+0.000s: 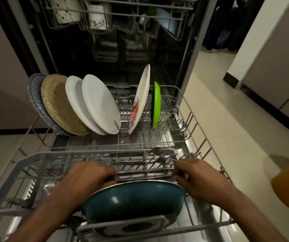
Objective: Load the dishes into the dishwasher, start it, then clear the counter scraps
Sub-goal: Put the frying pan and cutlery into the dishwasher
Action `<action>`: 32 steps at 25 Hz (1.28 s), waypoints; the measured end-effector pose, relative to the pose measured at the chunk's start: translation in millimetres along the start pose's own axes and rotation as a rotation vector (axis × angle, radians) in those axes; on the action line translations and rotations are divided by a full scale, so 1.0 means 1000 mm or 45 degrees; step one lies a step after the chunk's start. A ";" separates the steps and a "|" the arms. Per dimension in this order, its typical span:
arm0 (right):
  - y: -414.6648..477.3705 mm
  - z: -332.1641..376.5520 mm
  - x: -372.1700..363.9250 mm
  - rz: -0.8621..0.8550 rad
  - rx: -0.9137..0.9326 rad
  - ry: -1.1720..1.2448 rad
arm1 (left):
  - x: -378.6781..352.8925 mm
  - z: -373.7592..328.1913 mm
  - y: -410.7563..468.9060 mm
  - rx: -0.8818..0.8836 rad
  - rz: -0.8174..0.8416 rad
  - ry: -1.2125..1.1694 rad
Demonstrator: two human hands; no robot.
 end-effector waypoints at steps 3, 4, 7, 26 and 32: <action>-0.001 -0.001 -0.005 -0.016 0.053 -0.052 | 0.003 0.002 -0.005 0.020 -0.037 -0.015; -0.001 0.000 -0.007 -0.019 0.065 -0.060 | 0.005 0.000 -0.009 0.027 -0.022 0.010; -0.003 -0.005 -0.002 -0.092 0.044 0.068 | 0.018 -0.003 -0.015 0.082 -0.163 -0.072; -0.001 -0.019 -0.013 -0.111 0.049 -0.049 | 0.004 0.002 0.002 0.055 0.045 0.160; -0.006 -0.018 -0.007 -0.152 0.005 -0.053 | 0.011 -0.001 0.000 0.018 0.034 0.154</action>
Point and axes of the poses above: each hand's wrist, its own y-axis towards the middle knuckle, its own x-axis out of the back of the hand, z = x × y, the point moved 5 cm from there along y, towards the middle knuckle
